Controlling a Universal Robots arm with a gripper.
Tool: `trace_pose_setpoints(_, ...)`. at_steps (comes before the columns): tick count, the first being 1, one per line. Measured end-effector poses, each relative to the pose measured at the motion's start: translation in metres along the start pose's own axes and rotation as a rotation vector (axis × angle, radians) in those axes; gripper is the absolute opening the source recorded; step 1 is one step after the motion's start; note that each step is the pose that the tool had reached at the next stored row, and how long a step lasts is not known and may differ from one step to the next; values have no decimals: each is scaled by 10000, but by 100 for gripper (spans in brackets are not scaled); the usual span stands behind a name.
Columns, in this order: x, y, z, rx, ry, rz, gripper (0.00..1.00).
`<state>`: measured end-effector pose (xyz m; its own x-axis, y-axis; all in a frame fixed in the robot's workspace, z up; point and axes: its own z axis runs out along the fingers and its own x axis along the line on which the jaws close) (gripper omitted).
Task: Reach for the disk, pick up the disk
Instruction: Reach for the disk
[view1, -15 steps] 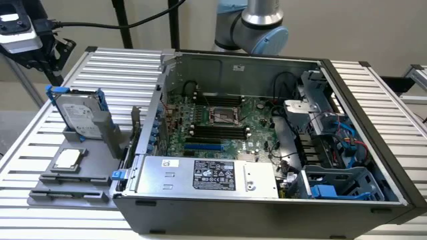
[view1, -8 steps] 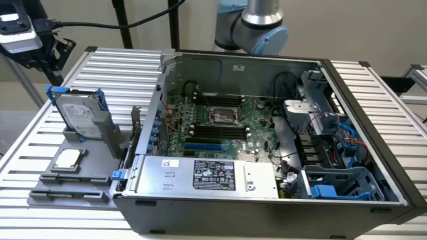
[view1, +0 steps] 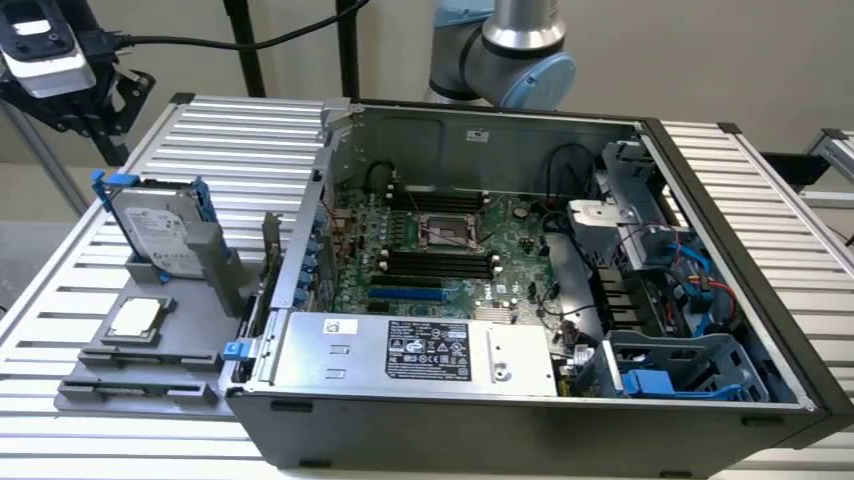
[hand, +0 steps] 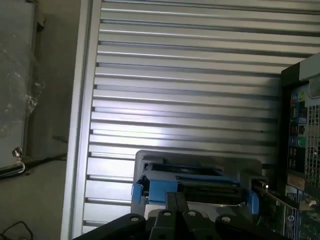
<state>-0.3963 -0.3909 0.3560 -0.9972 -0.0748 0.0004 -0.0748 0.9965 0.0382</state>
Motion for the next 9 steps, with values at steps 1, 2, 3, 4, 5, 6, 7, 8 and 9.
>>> trace_pose_setpoints(1, 0, 1, 0, 0, 7, -186, 11)
trace_pose_setpoints(2, 0, 1, 0, 1, 14, -360, 11)
trace_pose_setpoints(3, 0, 2, -1, 1, 22, -544, 11)
trace_pose_setpoints(4, 0, 3, -1, 1, 28, -722, 11)
trace_pose_setpoints(5, 1, 3, 0, 1, 35, -902, 11)
trace_pose_setpoints(6, 1, 3, 0, 1, 42, -1081, 11)
trace_pose_setpoints(7, 1, 3, 0, 1, 49, -1272, 11)
trace_pose_setpoints(8, 1, 3, 0, 1, 56, -1457, 11)
trace_pose_setpoints(9, 1, 3, -1, 1, 63, -1631, 11)
